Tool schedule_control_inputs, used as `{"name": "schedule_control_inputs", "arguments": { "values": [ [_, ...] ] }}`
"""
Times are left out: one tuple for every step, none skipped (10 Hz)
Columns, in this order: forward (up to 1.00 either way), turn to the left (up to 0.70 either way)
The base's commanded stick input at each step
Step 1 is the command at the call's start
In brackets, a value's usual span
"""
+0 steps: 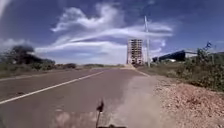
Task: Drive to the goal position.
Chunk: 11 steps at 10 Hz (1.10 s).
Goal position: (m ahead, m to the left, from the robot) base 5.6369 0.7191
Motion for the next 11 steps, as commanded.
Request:
{"name": "schedule_control_inputs", "arguments": {
  "values": [
    [1.00,0.00],
    [1.00,0.00],
    [1.00,0.00],
    [1.00,0.00],
    [1.00,0.00],
    [1.00,0.00],
    [1.00,0.00],
    [1.00,0.00],
    [1.00,0.00],
    [1.00,0.00],
    [1.00,0.00]
  ]
}}
